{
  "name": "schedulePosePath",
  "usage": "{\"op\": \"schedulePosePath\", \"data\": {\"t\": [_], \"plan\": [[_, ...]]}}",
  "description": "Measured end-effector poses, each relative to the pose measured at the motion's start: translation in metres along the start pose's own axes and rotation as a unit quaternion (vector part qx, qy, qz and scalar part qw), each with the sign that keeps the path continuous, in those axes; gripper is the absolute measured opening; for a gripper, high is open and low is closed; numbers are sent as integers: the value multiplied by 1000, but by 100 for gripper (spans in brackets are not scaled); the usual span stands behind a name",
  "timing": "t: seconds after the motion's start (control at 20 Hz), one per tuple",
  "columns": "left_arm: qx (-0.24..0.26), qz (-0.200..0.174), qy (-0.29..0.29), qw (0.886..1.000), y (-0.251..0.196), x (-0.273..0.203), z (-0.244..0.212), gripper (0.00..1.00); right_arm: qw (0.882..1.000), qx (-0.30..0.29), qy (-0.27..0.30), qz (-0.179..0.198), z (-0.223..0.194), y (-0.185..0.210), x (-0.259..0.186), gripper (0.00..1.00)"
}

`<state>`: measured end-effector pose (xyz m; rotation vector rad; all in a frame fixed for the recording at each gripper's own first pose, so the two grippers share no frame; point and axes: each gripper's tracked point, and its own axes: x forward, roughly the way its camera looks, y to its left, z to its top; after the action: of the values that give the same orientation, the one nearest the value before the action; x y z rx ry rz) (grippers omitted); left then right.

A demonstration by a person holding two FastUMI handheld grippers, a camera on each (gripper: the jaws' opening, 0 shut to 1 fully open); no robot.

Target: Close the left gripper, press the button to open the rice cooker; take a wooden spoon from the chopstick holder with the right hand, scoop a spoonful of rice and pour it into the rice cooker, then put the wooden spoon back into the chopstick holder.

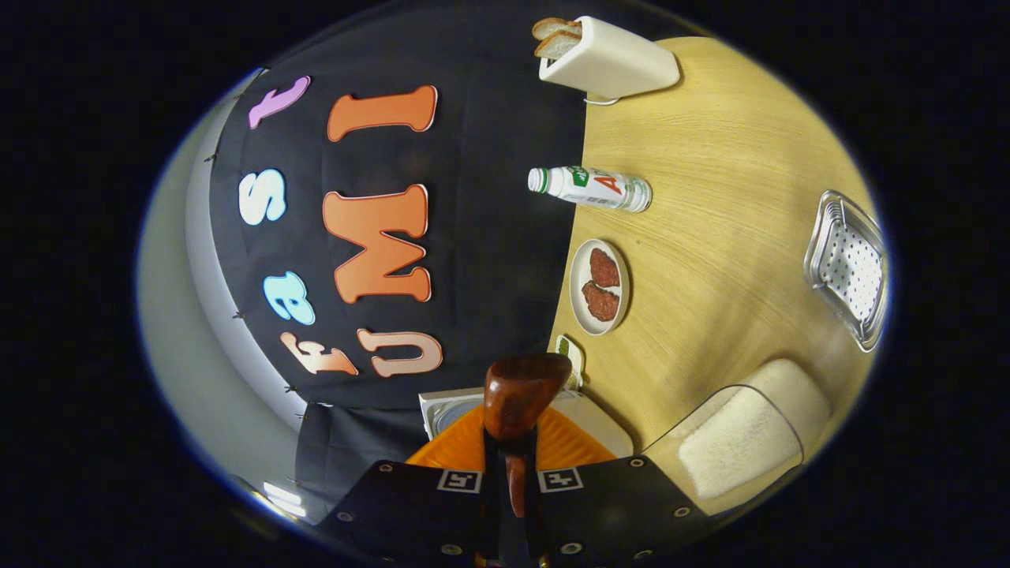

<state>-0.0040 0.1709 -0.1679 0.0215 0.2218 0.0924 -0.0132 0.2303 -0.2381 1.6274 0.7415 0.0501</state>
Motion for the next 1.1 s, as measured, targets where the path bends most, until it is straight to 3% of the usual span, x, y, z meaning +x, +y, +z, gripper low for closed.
{"op": "schedulePosePath", "data": {"t": [0.25,0.75,1.1], "plan": [[3,19,-11,1000,24,-3,4,100,1000,2,19,16,-26,40,43,12],[0,56,-9,998,82,6,-8,100,999,-26,43,14,-88,96,151,12],[-15,63,13,998,105,9,-26,100,991,-133,30,-14,-119,115,215,12]]}}
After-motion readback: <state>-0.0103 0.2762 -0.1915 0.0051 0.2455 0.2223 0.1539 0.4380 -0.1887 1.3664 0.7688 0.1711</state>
